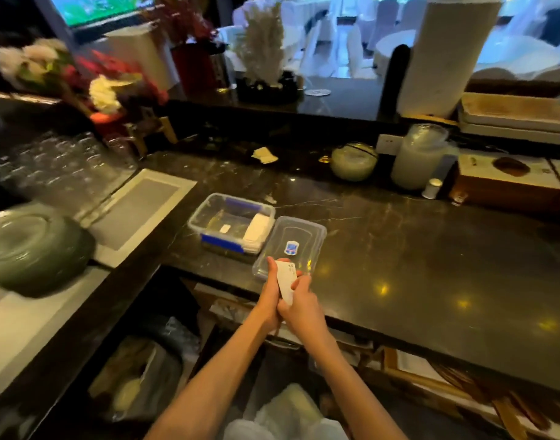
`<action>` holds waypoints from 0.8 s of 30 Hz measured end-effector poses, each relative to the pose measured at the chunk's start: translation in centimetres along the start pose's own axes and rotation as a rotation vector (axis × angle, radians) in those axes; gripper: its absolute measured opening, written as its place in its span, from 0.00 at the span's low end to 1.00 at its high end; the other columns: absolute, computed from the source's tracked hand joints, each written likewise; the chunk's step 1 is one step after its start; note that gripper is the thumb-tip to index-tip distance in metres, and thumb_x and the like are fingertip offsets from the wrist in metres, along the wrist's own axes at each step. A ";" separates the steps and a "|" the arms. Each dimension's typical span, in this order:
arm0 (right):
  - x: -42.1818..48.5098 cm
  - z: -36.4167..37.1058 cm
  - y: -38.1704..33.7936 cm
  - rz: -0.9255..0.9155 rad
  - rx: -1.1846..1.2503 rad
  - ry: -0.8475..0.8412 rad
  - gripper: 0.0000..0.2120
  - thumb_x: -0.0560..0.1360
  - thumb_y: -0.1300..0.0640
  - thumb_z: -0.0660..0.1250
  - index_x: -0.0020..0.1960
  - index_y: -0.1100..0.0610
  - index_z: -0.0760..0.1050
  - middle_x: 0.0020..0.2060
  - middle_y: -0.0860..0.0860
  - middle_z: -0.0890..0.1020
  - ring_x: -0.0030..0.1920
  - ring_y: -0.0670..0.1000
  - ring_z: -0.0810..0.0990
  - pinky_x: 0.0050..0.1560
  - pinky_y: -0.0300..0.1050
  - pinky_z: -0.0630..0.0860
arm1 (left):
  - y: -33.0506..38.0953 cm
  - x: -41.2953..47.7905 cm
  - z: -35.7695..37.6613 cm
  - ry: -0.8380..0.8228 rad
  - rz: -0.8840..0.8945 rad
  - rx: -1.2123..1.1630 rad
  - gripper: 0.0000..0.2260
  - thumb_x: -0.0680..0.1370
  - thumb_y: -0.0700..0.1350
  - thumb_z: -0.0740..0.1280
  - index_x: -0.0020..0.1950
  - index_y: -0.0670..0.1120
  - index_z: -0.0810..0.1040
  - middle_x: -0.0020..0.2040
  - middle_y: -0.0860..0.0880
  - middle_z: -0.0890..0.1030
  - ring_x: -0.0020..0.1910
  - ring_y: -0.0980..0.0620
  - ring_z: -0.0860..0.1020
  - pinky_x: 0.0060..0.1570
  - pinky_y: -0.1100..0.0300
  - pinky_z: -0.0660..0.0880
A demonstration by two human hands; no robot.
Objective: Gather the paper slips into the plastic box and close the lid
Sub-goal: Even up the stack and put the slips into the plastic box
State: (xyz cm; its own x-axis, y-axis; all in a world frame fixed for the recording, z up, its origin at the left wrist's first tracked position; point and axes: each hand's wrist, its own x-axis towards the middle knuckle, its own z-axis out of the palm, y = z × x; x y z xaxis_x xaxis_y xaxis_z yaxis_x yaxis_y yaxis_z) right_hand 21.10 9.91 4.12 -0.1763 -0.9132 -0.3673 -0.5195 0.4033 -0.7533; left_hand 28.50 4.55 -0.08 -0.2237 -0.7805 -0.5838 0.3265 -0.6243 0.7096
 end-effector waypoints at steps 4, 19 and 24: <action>0.7 1.9 -2.0 -0.036 -0.041 -0.120 0.28 0.76 0.56 0.67 0.71 0.56 0.57 0.64 0.58 0.75 0.60 0.59 0.79 0.59 0.55 0.80 | 2.1 -1.2 -2.8 0.082 0.013 -0.015 0.30 0.76 0.70 0.55 0.64 0.50 0.78 0.62 0.39 0.81 0.62 0.39 0.79 0.63 0.41 0.75; 6.9 9.2 -8.7 -0.097 -0.064 -0.207 0.18 0.73 0.53 0.69 0.56 0.50 0.63 0.51 0.52 0.79 0.47 0.52 0.82 0.44 0.48 0.82 | 9.1 2.3 -11.9 0.108 0.081 -0.036 0.25 0.79 0.65 0.53 0.66 0.52 0.77 0.60 0.41 0.83 0.61 0.41 0.80 0.59 0.46 0.77; 11.6 10.5 -12.8 -0.112 -0.036 -0.146 0.18 0.76 0.53 0.68 0.61 0.54 0.64 0.59 0.50 0.76 0.49 0.52 0.77 0.44 0.44 0.79 | 14.1 7.0 -13.5 0.050 0.079 -0.040 0.29 0.80 0.64 0.53 0.68 0.45 0.74 0.62 0.38 0.80 0.61 0.39 0.79 0.56 0.47 0.78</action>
State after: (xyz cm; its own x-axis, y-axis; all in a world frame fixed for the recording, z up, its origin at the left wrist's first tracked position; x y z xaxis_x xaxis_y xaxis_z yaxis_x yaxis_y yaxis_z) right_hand 34.45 -5.24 3.74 0.0063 -0.9329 -0.3600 -0.5586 0.2953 -0.7751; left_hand 43.95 -9.25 0.48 -0.1500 -0.8240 -0.5464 0.3780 -0.5584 0.7384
